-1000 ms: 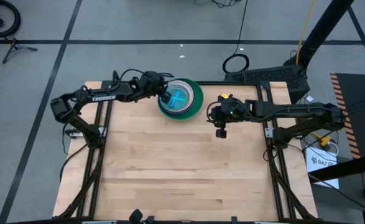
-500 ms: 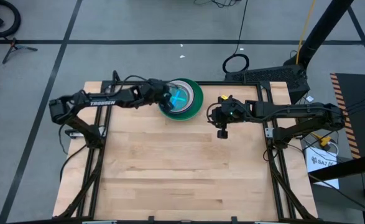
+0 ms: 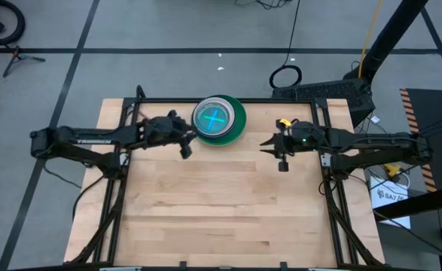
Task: Stack plastic plates
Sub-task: Return to Home Position
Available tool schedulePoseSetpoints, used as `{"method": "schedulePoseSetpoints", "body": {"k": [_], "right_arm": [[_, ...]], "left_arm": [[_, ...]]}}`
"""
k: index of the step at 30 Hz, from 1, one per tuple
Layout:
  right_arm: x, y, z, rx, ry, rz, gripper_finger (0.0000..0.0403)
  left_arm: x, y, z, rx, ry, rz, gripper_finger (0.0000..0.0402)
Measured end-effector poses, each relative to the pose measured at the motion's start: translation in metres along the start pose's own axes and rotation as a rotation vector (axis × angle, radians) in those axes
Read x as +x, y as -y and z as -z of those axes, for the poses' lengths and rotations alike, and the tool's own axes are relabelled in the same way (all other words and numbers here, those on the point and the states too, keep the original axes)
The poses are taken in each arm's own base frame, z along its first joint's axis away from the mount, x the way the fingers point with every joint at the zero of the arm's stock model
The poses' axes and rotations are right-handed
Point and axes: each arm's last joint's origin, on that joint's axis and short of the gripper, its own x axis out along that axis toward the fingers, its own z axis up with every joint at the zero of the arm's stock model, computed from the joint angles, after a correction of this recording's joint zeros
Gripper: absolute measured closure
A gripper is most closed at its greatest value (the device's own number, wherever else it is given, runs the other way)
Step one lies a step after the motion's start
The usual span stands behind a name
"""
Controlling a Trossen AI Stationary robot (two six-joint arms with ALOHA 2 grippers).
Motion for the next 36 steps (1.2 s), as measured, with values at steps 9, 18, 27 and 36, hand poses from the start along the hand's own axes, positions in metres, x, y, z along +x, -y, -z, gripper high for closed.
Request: {"method": "schedulePoseSetpoints", "body": {"k": [9,18,27,36], "right_arm": [[-0.013,-0.011,0.034,0.055,0.069,-0.011,0.0326],[-0.025,-0.021,0.067,0.117,0.115,0.001,0.0326],[-0.029,-0.032,0.105,0.167,0.21,0.021,0.0326],[-0.039,-0.035,0.116,0.137,0.291,0.073,0.0326]], "left_arm": [[-0.049,0.015,0.024,0.067,0.136,0.148,0.027],[-0.069,0.016,0.054,0.029,0.26,0.204,0.027],[-0.086,0.015,0.084,-0.02,0.345,0.262,0.027],[-0.092,0.009,0.116,-0.062,0.447,0.277,0.027]]}}
